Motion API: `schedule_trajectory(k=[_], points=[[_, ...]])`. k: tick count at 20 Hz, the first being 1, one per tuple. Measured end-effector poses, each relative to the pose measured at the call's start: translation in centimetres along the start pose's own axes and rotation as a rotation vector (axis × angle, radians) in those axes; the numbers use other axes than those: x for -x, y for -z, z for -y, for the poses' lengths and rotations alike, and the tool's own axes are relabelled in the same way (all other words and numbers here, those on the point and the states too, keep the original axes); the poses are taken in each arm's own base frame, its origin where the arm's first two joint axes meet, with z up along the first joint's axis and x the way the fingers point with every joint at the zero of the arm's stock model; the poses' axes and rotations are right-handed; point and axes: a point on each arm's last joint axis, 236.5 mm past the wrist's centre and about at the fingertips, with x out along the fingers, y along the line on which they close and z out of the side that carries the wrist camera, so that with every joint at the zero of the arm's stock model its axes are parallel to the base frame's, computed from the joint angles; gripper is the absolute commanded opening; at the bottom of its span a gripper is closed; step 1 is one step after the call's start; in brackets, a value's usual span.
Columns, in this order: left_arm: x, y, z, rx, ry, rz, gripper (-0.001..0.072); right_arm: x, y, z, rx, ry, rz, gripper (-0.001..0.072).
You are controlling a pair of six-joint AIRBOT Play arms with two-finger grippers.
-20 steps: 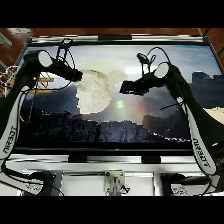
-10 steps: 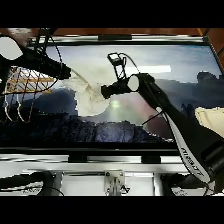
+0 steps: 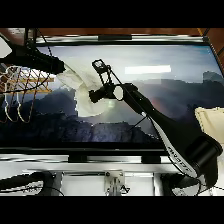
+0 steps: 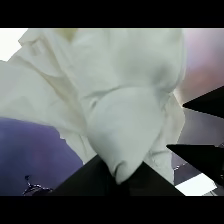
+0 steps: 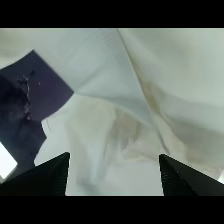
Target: Fold the shirts.
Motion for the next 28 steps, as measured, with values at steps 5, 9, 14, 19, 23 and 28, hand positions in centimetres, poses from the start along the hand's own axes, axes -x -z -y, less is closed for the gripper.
schedule_trajectory(k=[5,9,14,19,23,28], points=[[2.1,-0.5,1.4,0.028,0.058,0.037,0.007,-1.8,-2.2,0.9,-0.083,0.033,0.137,0.0697],[5.0,-0.9,3.6,0.022,0.122,0.076,0.007,-2.3,-2.5,1.5,-0.071,0.057,0.17,0.0532],[7.6,-1.2,5.0,-0.002,0.154,0.119,0.007,-2.4,-3.1,1.6,-0.089,0.063,0.198,0.0077],[8.0,-1.0,3.5,-0.048,0.081,0.119,0.0069,-0.1,-4.1,0.9,-0.036,0.064,0.188,0.0075],[8.1,-0.7,2.0,-0.075,0.016,0.108,0.007,4.9,-6.5,0.9,0.058,0.096,0.197,0.0075],[11.2,-2.4,3.3,-0.096,0.027,0.204,0.007,17.6,-12.0,1.1,0.151,0.174,0.322,0.0074]])
